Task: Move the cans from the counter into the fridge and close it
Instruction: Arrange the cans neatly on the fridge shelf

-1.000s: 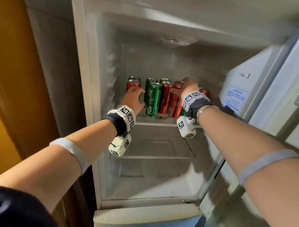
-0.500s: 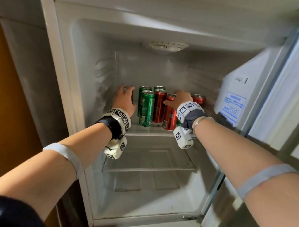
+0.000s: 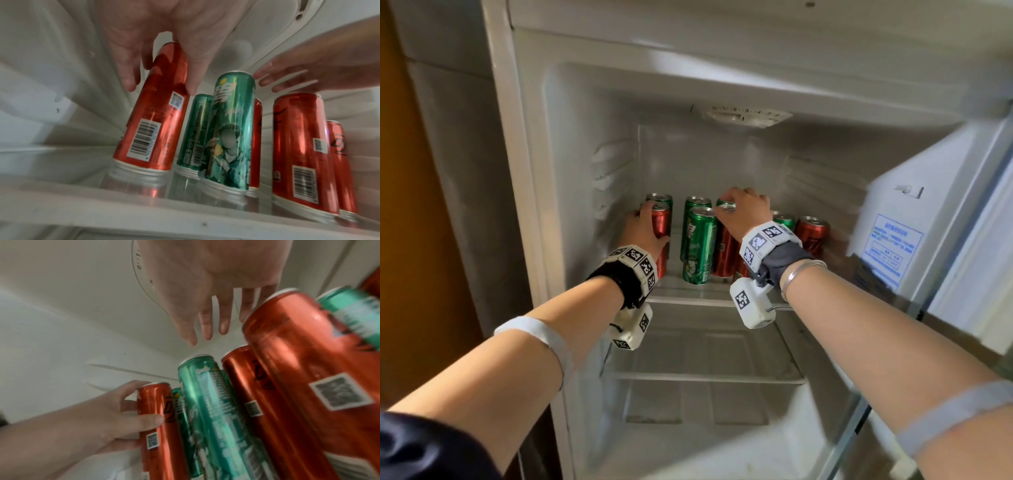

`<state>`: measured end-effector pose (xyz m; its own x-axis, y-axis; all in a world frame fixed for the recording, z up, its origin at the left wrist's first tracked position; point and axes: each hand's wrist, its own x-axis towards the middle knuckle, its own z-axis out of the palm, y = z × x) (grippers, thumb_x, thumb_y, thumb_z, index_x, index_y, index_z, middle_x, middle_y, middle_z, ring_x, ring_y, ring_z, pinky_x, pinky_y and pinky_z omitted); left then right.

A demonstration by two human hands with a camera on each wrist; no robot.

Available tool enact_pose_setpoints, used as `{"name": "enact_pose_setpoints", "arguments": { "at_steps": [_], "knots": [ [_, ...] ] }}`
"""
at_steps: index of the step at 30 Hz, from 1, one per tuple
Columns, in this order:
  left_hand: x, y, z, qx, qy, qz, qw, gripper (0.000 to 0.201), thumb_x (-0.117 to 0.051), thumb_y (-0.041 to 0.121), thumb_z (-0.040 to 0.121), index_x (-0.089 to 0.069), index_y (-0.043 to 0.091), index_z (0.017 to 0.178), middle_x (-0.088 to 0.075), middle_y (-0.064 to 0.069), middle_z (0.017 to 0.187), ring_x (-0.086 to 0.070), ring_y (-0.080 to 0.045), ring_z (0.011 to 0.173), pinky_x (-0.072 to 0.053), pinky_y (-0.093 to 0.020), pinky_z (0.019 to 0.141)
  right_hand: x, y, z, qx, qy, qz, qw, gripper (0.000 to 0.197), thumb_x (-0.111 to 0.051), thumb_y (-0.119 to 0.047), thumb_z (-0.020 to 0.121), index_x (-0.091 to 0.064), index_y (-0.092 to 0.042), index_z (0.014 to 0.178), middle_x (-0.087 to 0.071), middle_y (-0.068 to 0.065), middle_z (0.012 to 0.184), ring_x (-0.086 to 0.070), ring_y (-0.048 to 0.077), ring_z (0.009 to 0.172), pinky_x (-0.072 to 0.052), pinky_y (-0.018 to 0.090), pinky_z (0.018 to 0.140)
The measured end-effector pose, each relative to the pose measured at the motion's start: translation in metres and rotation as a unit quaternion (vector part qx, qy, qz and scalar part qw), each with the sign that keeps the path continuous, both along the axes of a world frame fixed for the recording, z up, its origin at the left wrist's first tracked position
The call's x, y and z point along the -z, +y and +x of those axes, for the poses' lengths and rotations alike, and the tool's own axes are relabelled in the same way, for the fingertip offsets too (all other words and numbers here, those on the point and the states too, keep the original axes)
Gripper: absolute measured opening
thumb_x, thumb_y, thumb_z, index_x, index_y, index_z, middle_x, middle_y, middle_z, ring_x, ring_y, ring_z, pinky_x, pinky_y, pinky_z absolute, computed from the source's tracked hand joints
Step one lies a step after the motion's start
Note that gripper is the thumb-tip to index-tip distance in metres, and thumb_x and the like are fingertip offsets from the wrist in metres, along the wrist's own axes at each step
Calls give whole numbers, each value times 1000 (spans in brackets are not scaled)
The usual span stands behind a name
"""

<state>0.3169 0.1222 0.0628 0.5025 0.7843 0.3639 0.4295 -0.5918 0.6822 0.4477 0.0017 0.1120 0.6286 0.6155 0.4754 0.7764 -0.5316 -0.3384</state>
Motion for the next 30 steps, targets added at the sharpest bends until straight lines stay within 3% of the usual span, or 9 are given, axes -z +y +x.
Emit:
{"name": "enact_pose_setpoints", "arguments": {
  "at_steps": [5, 9, 16, 23, 27, 30],
  "knots": [
    [0, 5, 3, -10, -8, 0, 1000, 79, -73, 17, 75, -28, 33, 137, -55, -10, 122, -58, -32, 108, -49, -46, 92, 6, 23, 1, -60, 7, -16, 998, 37, -54, -45, 89, -57, -24, 119, -58, 4, 123, -48, 29, 118, -36, 35, 98],
    [0, 10, 4, 1, -41, -4, 999, 70, -68, 8, 76, -34, 30, 133, -59, -9, 118, -60, -30, 103, -46, -32, 80, 10, 33, -1, -76, -3, -47, 996, 41, -53, -45, 87, -55, -23, 121, -62, 5, 120, -51, 31, 117, -35, 37, 100],
    [-9, 22, 2, -23, -53, 9, 998, 55, -67, 4, 75, -45, 16, 123, -51, -17, 124, -53, -34, 113, -45, -43, 96, 5, 37, 2, -83, -5, -59, 995, 41, -55, -43, 87, -54, -22, 122, -61, 6, 122, -53, 29, 115, -34, 35, 102],
    [-13, 32, 3, 1, -21, 19, 1000, 54, -74, 12, 70, -47, 19, 116, -55, -14, 119, -57, -33, 107, -45, -34, 84, 7, 41, 1, -85, -6, -49, 995, 46, -60, -42, 85, -52, -21, 125, -59, 9, 122, -54, 30, 113, -45, 35, 95],
    [-16, 34, 7, 37, -19, -2, 999, 55, -73, 9, 71, -44, 17, 117, -60, -13, 117, -60, -31, 107, -50, -41, 88, 5, 41, 1, -92, 7, -40, 995, 45, -61, -40, 85, -53, -20, 124, -64, 5, 118, -59, 25, 107, -43, 26, 81],
    [-16, 36, 10, 30, -1, 12, 999, 55, -73, 12, 71, -44, 15, 117, -54, -17, 121, -57, -35, 108, -49, -46, 92, 5, 42, 1, -94, 12, -46, 994, 44, -60, -39, 86, -52, -20, 125, -65, 5, 117, -58, 27, 109, -45, 28, 84]
  ]
}}
